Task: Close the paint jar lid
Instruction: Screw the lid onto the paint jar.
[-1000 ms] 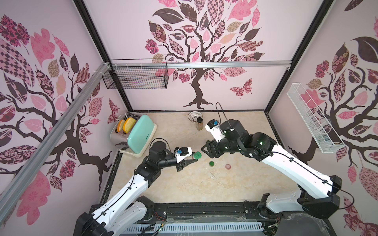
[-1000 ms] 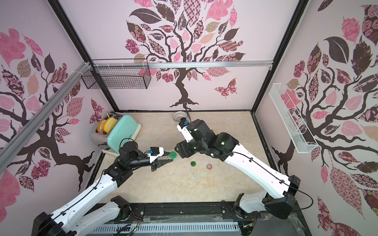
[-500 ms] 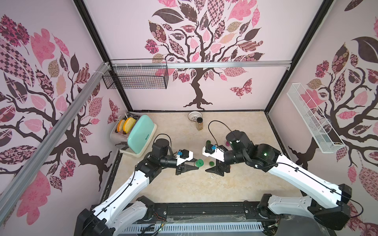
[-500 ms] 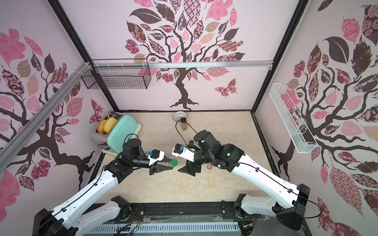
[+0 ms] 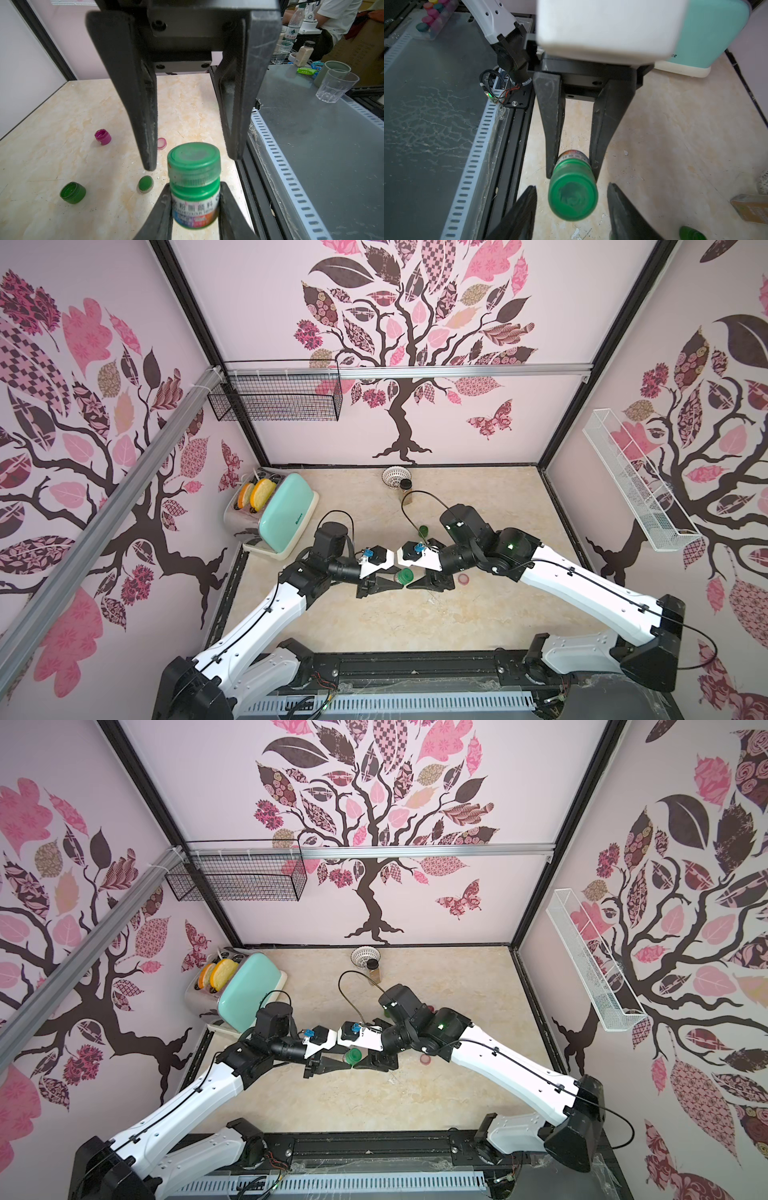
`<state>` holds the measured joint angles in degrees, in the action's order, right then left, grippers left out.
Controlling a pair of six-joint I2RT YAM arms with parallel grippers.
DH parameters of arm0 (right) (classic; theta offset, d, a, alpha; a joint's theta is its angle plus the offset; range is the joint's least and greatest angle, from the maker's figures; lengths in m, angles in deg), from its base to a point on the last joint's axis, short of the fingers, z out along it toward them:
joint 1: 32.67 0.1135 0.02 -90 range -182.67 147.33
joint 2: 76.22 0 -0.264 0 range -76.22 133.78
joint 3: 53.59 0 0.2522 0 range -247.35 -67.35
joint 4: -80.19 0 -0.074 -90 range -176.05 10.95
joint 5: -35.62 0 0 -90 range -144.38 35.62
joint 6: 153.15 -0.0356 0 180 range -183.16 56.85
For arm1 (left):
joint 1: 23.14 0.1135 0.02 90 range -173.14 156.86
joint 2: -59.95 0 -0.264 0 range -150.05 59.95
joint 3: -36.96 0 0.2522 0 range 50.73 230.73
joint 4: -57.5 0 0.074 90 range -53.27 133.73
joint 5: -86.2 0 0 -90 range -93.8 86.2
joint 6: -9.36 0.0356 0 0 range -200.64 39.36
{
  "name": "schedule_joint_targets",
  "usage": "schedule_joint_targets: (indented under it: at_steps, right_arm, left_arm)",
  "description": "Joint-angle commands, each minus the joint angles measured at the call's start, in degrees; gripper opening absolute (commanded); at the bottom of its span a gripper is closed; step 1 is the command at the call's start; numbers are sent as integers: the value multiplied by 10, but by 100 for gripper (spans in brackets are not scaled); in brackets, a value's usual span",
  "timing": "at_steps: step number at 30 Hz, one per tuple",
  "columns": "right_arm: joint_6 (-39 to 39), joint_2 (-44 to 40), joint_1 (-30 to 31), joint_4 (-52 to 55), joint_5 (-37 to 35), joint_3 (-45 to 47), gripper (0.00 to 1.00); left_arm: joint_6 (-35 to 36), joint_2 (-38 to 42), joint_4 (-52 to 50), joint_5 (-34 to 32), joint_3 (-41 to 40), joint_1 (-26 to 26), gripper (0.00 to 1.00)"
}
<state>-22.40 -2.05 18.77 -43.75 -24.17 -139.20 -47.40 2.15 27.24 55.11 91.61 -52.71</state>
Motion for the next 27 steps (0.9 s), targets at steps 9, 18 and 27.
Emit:
schedule_joint_targets:
  at_steps: [9,18,27]
  right_arm:
    - [-8,9,-1,0,11,-31,29]
    - [-79,24,-1,-4,-9,-38,15]
    - [-344,41,15,-58,-128,-34,2]
  left_arm:
    - [6,9,3,-13,1,-1,20]
    - [-1,20,20,-29,-4,-1,20]
    - [-27,67,91,-117,-32,-1,20]
